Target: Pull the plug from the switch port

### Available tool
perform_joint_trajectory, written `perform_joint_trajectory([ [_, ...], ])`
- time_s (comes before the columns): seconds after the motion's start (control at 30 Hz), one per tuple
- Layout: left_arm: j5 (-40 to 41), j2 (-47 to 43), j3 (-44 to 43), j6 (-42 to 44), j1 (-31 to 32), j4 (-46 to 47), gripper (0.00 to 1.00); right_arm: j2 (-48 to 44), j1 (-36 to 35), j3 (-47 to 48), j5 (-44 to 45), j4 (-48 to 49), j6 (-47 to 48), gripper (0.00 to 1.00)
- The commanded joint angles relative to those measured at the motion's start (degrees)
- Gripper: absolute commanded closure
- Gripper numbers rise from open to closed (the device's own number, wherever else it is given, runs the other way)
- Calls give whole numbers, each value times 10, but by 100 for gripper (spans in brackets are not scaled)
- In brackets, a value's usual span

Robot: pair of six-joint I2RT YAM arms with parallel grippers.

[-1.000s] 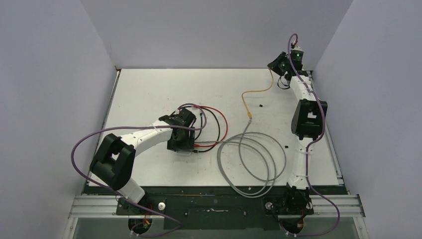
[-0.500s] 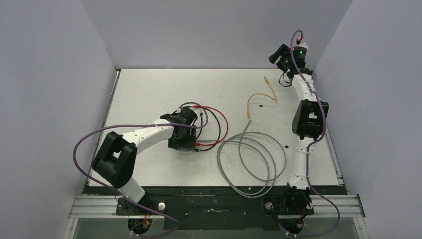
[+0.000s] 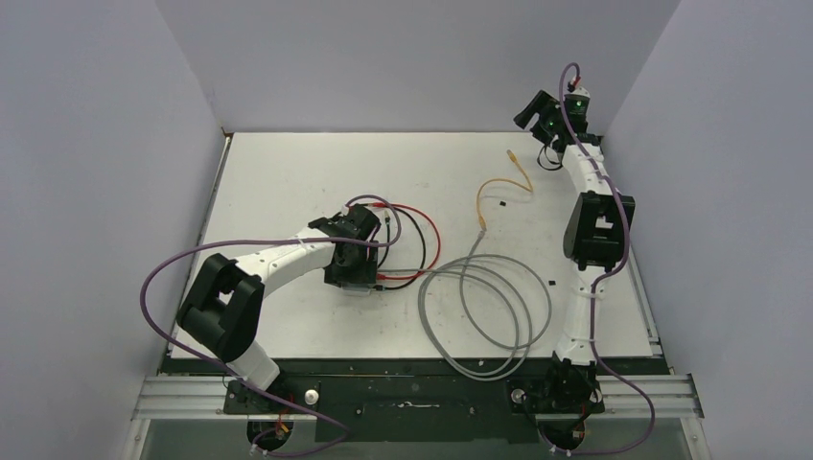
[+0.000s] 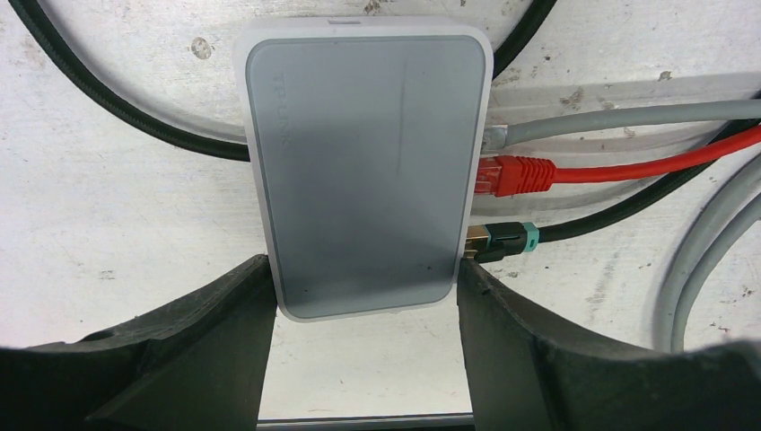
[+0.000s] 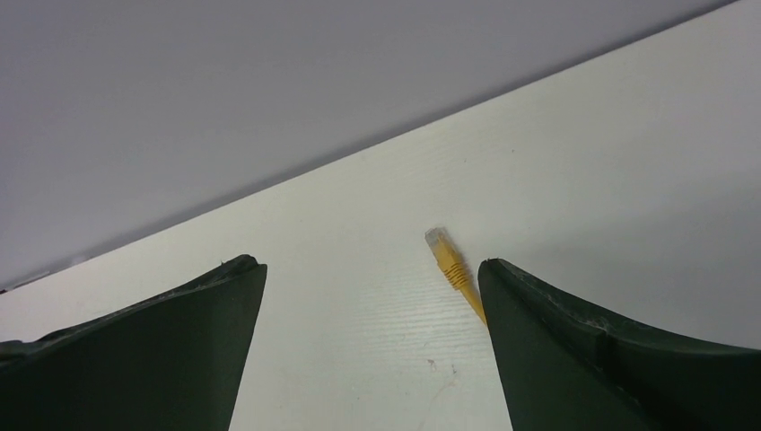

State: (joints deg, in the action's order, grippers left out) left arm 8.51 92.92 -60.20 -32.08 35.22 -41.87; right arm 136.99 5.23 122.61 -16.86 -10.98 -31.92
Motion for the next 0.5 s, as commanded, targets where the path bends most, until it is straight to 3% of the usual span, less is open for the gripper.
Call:
perform_joint_trajectory([
  [0.0,5,-1,-21,14,3,-2,100,-90,0,-45,-27,-1,4,7],
  [0.47,2,-9,-7,11,2,11,100,-243,-55,-251,-145,-18,28,3],
])
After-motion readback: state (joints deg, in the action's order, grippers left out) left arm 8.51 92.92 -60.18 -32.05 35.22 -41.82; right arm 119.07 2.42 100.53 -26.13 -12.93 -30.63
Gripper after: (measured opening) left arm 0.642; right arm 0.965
